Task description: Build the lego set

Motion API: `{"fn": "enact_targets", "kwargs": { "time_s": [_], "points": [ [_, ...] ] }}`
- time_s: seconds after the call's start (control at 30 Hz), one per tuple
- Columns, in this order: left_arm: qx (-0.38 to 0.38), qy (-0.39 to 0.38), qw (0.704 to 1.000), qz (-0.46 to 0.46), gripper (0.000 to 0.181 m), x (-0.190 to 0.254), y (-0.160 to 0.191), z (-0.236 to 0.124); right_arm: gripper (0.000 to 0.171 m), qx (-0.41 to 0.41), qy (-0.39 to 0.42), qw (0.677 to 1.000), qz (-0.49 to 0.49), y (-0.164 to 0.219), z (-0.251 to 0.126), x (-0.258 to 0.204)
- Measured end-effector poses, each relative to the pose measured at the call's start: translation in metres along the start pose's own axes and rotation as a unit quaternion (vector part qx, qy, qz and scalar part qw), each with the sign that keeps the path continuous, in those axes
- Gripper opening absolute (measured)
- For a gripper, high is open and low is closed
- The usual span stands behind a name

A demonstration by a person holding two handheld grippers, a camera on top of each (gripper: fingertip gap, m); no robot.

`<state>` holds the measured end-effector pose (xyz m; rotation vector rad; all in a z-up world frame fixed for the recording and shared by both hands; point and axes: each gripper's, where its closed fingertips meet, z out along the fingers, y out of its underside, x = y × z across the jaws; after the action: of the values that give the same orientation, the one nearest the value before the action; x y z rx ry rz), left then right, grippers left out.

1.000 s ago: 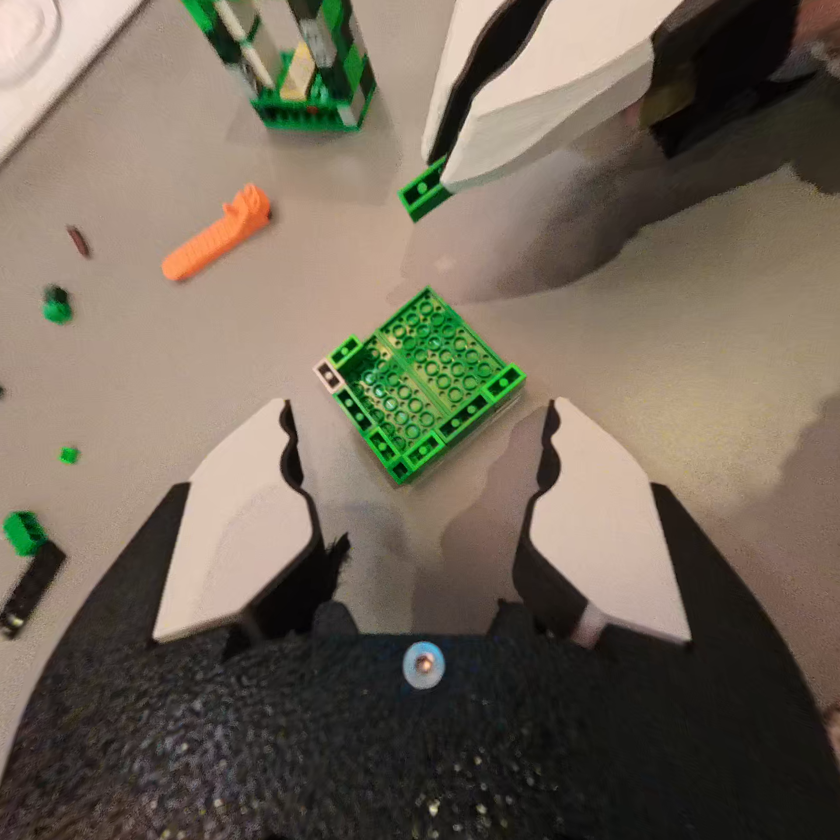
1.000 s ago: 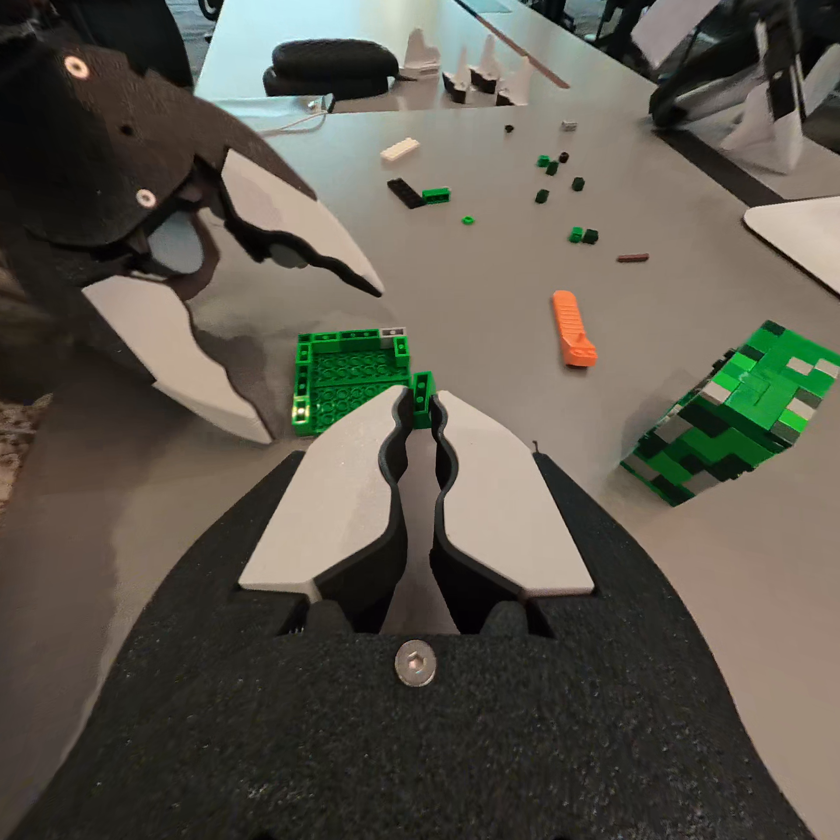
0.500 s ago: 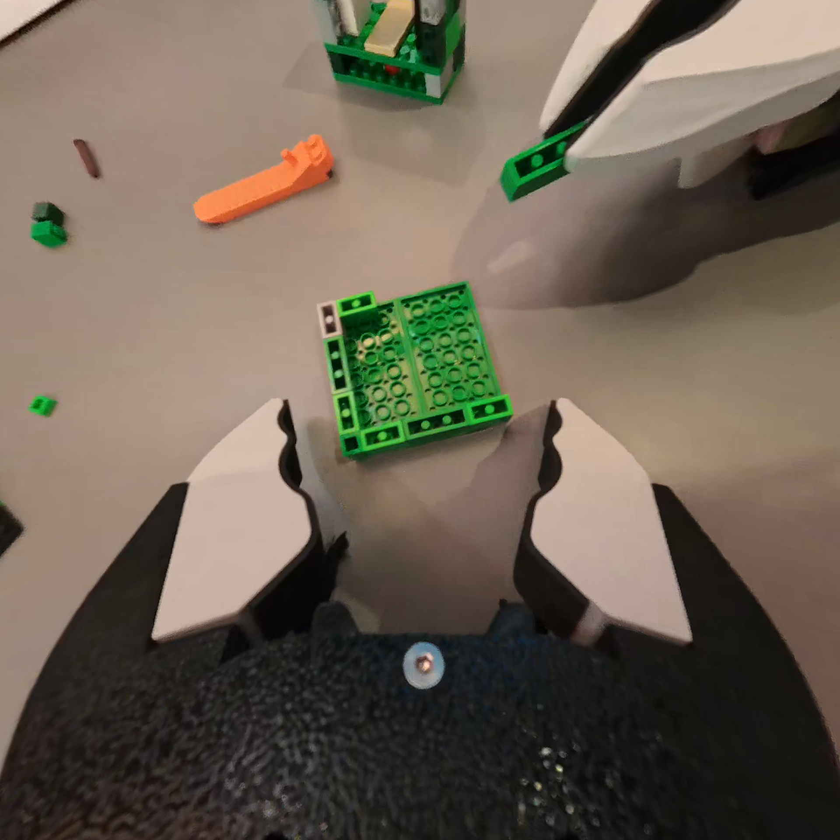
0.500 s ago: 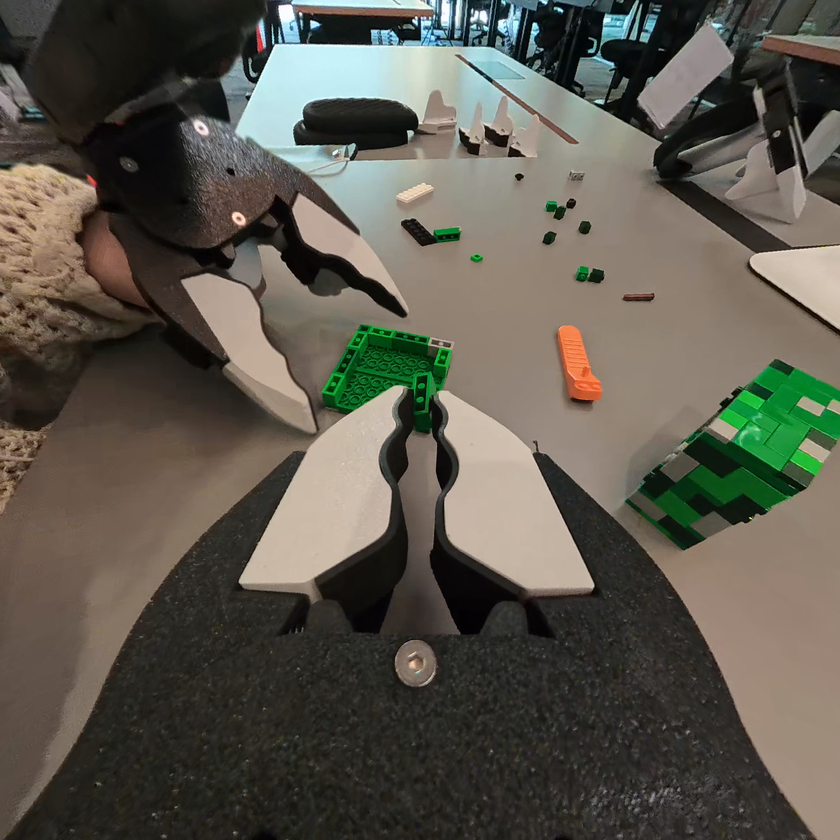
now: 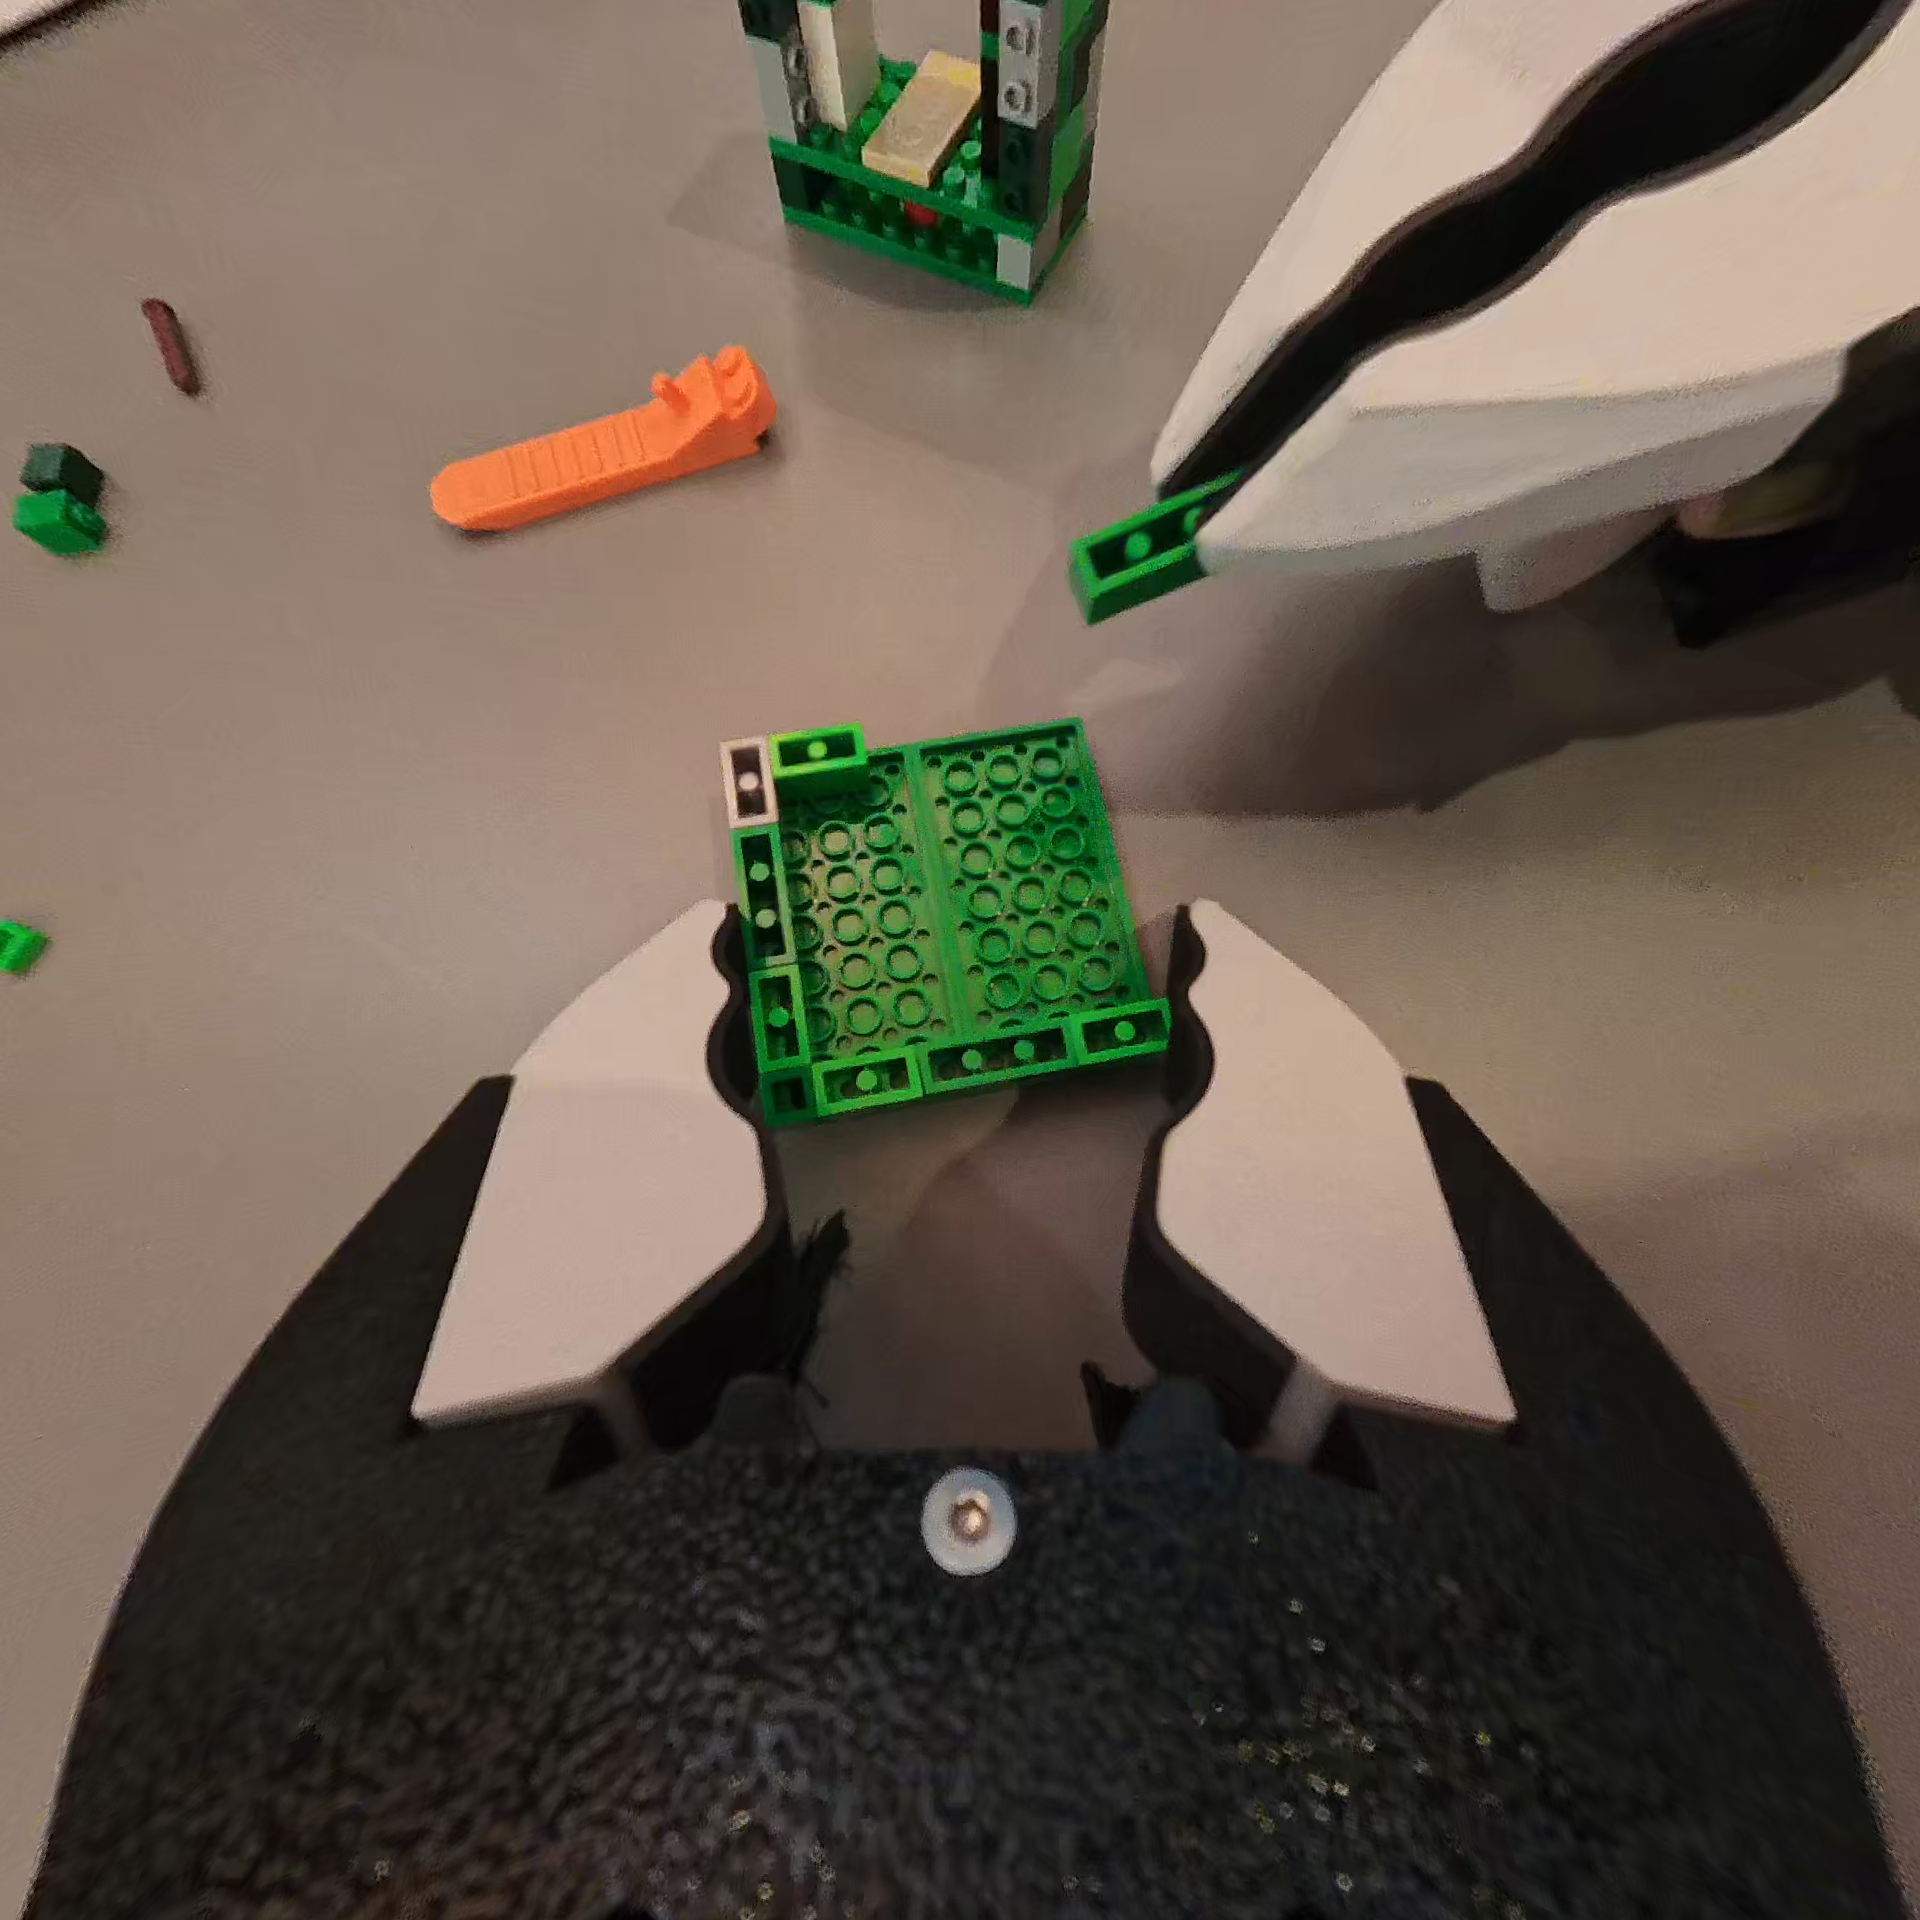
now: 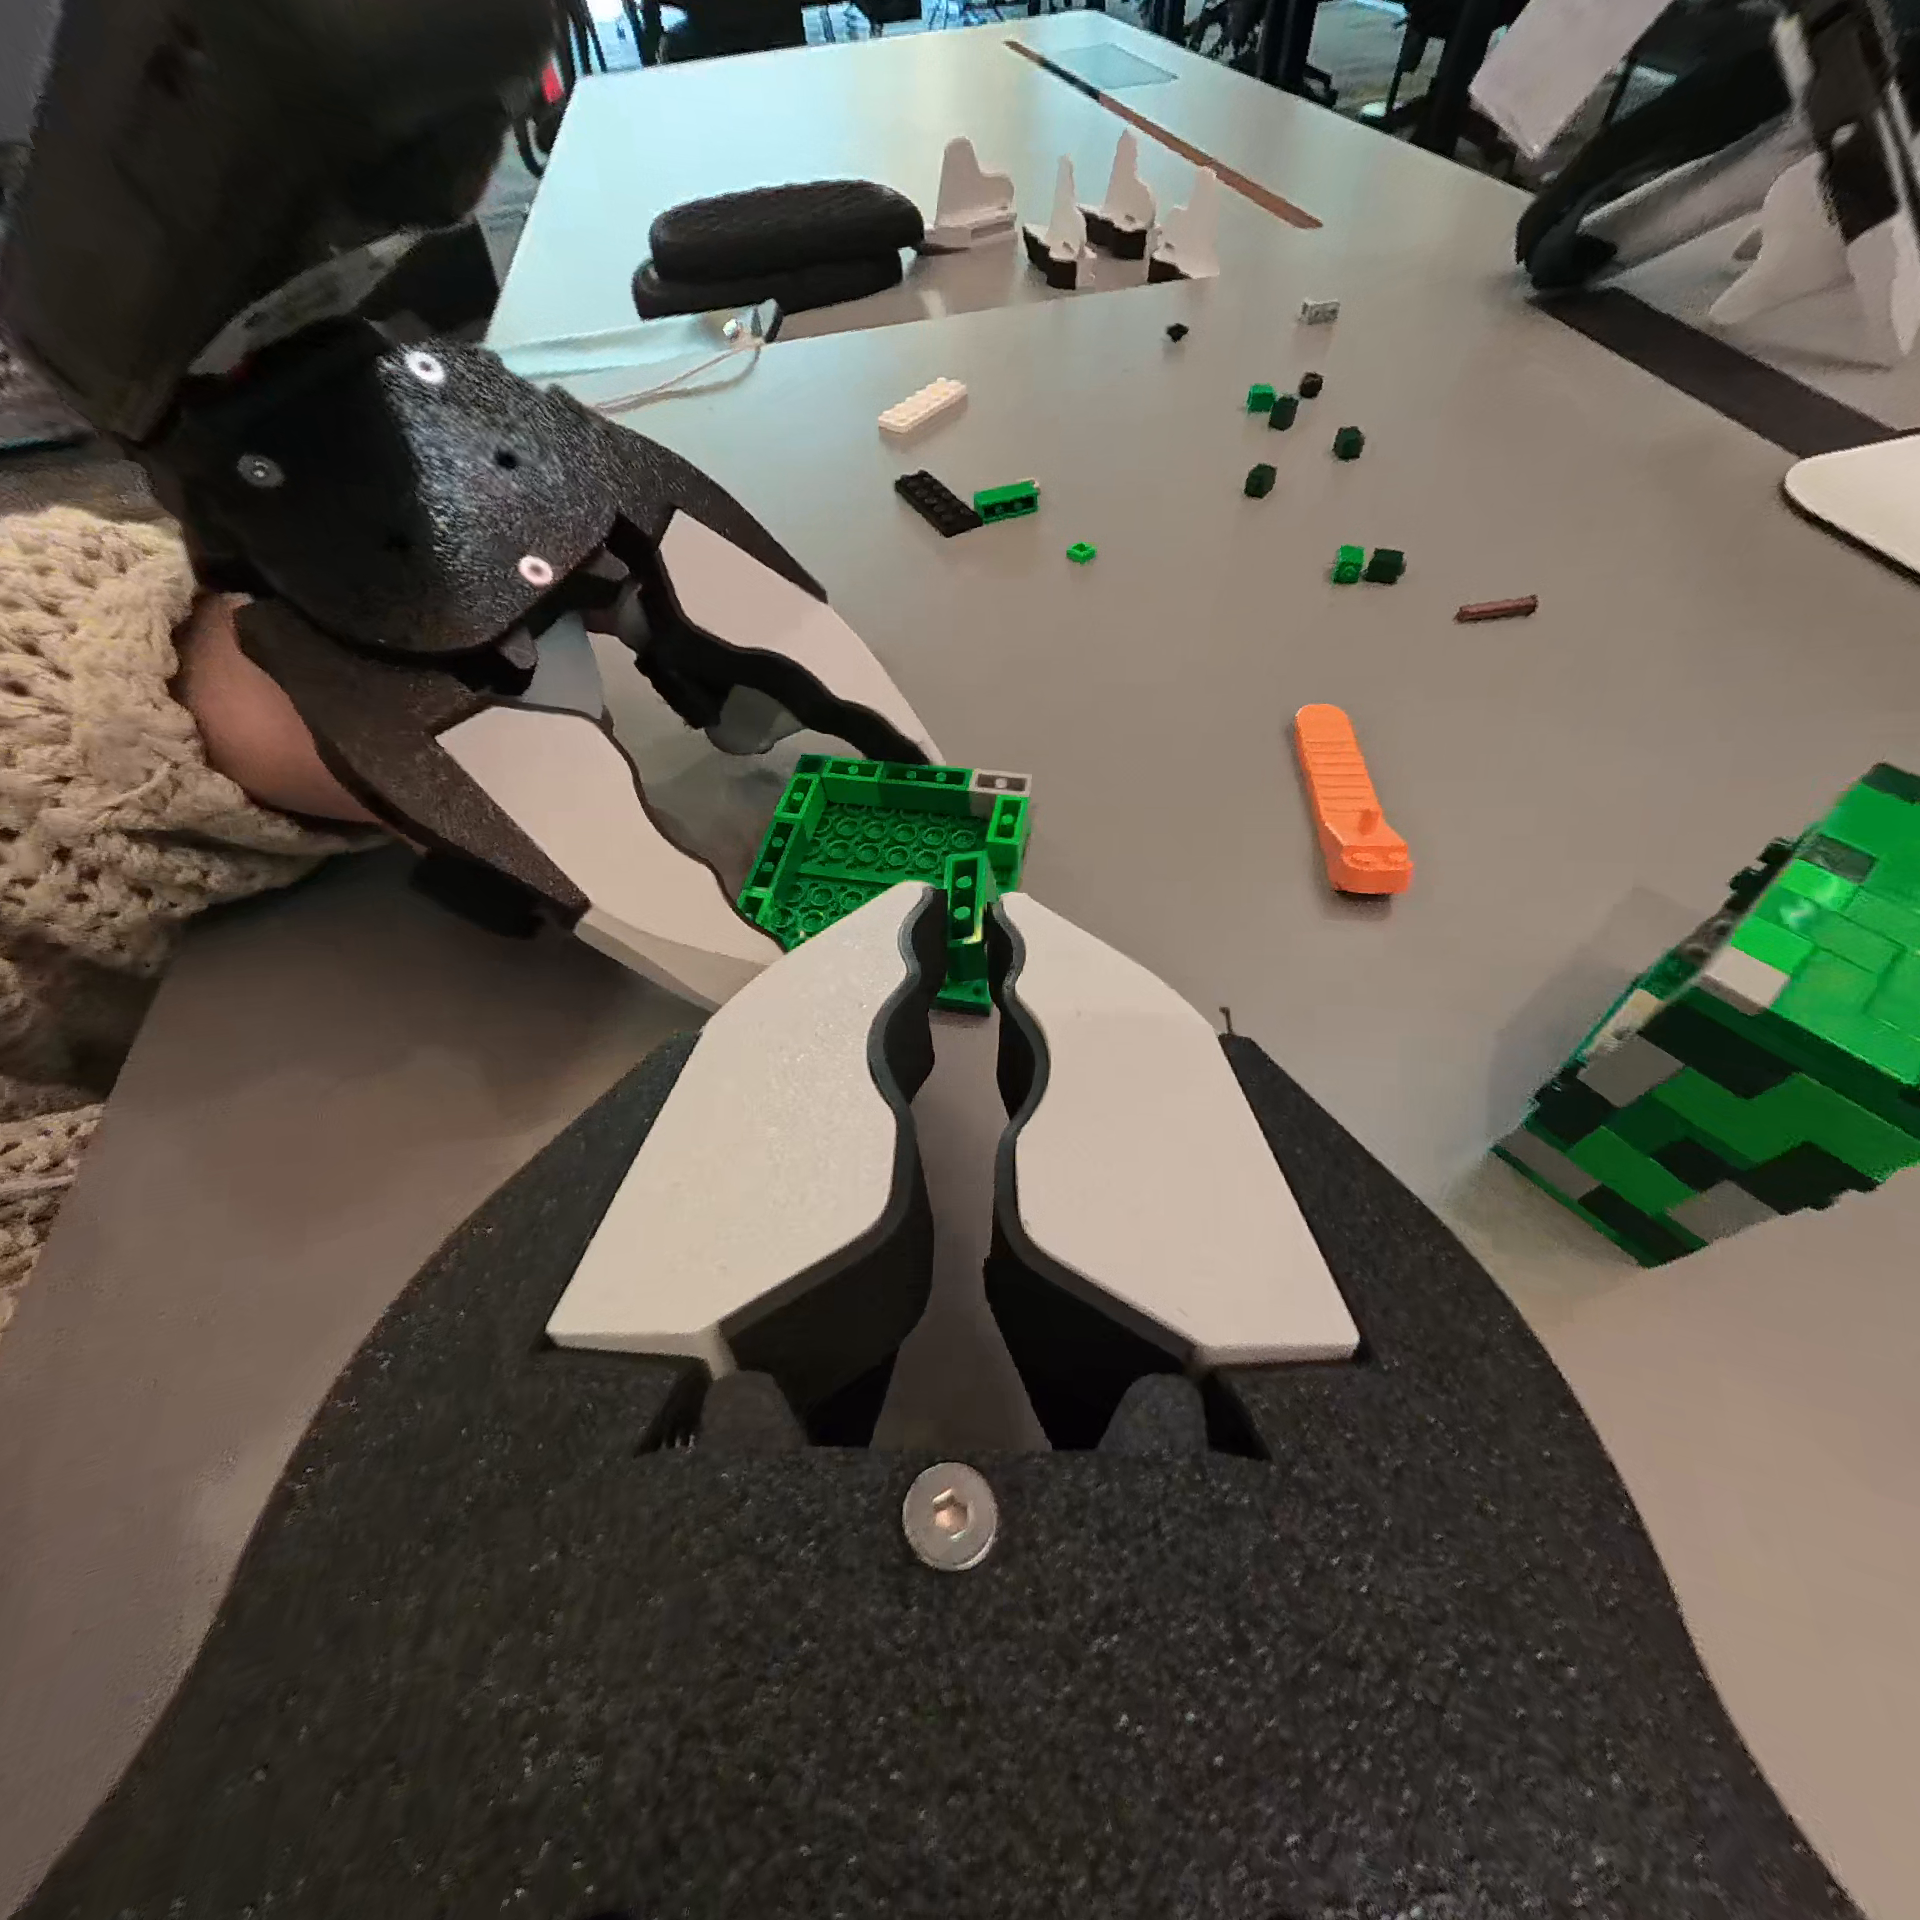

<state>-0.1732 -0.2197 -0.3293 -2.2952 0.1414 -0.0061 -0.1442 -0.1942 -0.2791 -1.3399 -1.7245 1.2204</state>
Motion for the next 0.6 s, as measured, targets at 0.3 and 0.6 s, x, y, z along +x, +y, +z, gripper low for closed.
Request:
{"fn": "enact_targets", "kwargs": {
  "time_s": [0.3, 0.6],
  "points": [
    [0.043, 0.009, 0.999, -0.005, 0.076, 0.016, -0.014, -0.003, 0.007, -0.025, 0.086, 0.996, 0.024, 0.003, 0.013, 0.006],
    [0.064, 0.025, 0.998, 0.009, 0.031, 0.018, -0.016, -0.009, 0.007, -0.075, 0.072, 0.991, 0.08, 0.017, 0.022, -0.001]
  ]
}}
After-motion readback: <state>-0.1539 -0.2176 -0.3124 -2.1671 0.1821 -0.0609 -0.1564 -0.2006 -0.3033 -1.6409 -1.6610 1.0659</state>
